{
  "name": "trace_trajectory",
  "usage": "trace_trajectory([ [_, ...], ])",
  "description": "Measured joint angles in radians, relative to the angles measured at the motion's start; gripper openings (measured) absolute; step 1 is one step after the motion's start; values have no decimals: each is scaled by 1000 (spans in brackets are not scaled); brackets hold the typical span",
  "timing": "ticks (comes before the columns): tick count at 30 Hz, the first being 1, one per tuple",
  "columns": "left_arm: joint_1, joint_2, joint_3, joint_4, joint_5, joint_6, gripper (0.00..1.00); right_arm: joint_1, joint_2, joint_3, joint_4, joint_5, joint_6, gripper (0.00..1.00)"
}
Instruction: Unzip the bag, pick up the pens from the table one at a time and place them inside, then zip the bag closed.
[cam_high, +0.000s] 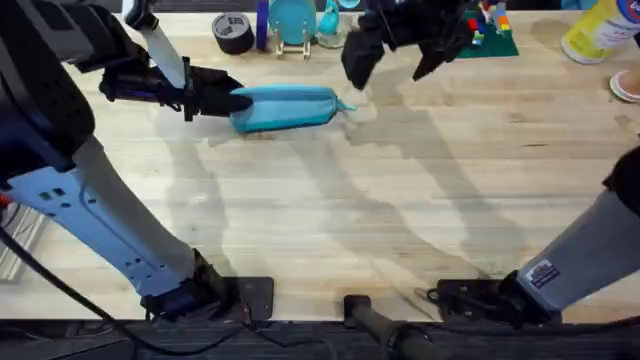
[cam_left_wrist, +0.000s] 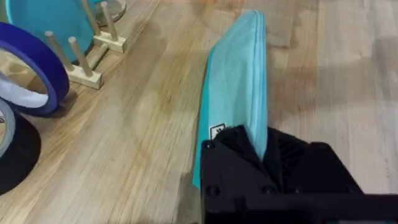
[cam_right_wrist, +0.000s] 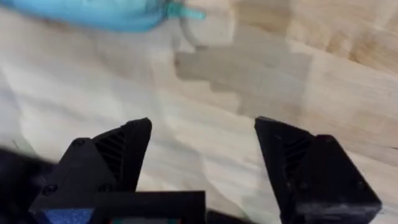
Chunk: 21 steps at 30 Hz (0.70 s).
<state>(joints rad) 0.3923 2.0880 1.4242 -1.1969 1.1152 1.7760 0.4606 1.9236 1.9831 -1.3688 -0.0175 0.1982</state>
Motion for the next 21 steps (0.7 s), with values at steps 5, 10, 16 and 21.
trace_trajectory([
  [5, 0, 0, 0, 0, 0, 0, 42, 1, 0, 0, -57, -22, -179, 997],
  [10, 0, 0, 0, 0, 0, 0, 42, 3, 0, 0, -54, -29, -356, 997],
  [16, 0, 0, 0, 0, 0, 0, 42, 24, 0, 0, -20, -28, -542, 997],
  [21, 0, 0, 0, 0, 0, 0, 42, 73, 0, 0, -6, -28, -648, 997],
])
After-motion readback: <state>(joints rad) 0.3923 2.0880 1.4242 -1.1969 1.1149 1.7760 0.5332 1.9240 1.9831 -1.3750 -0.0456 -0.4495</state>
